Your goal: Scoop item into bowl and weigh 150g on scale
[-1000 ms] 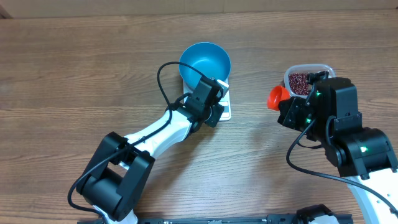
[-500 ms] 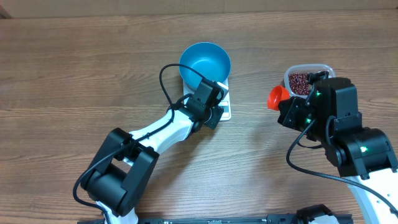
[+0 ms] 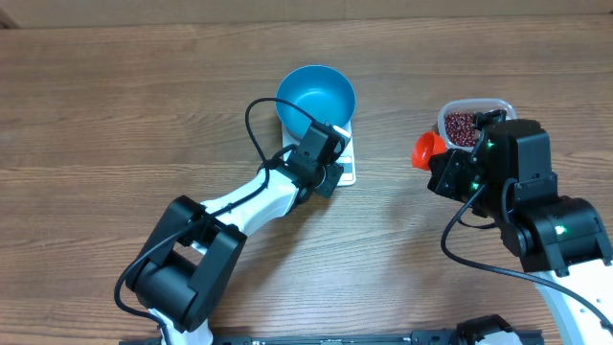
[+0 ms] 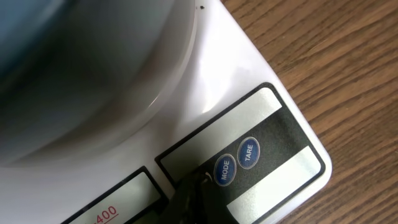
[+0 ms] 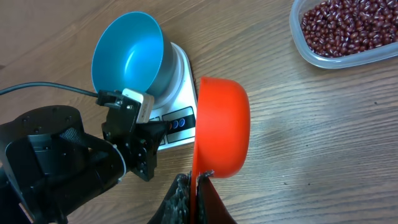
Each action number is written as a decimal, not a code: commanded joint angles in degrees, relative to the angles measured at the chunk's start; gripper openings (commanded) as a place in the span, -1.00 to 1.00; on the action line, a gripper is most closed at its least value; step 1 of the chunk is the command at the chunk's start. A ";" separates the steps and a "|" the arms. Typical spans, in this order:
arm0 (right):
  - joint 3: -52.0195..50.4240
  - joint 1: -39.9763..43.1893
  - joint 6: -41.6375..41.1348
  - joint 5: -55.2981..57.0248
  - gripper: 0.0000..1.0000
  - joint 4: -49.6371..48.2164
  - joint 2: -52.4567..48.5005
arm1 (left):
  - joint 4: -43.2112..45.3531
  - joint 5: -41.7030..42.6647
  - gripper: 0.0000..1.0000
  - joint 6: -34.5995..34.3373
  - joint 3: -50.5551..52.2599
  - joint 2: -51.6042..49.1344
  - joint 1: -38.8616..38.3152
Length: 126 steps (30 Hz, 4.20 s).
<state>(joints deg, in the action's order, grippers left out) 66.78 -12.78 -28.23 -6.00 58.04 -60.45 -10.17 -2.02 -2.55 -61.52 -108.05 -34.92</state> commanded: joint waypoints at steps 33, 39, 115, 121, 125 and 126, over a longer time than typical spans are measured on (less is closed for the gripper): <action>1.55 0.28 0.68 -0.04 -0.93 0.31 0.20 | -2.91 -0.74 -0.91 -0.92 -0.37 -4.00 -0.44; 1.55 0.28 0.70 -0.04 -0.93 0.37 0.20 | -5.73 -0.66 -0.91 -1.53 -1.01 -3.98 -0.52; 1.55 0.26 1.73 1.49 -0.93 -1.29 0.20 | -11.39 -3.54 -0.92 -0.85 -7.19 -2.29 -2.25; 1.55 0.26 1.73 1.49 -0.93 -1.29 0.20 | -10.36 -3.98 -0.92 -0.83 -7.19 -2.82 -2.23; 1.55 0.26 1.75 1.49 -0.93 -1.27 0.20 | -10.32 -3.98 -0.92 -0.85 -7.19 -4.13 -2.23; 1.55 0.26 1.75 1.49 -0.93 -1.27 0.20 | -10.32 -3.98 -0.91 -0.85 -7.19 -4.46 -2.23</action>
<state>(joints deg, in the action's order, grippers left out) 66.78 -12.78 -26.94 -5.10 56.69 -60.45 -20.71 -5.13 -3.01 -69.23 -110.30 -36.95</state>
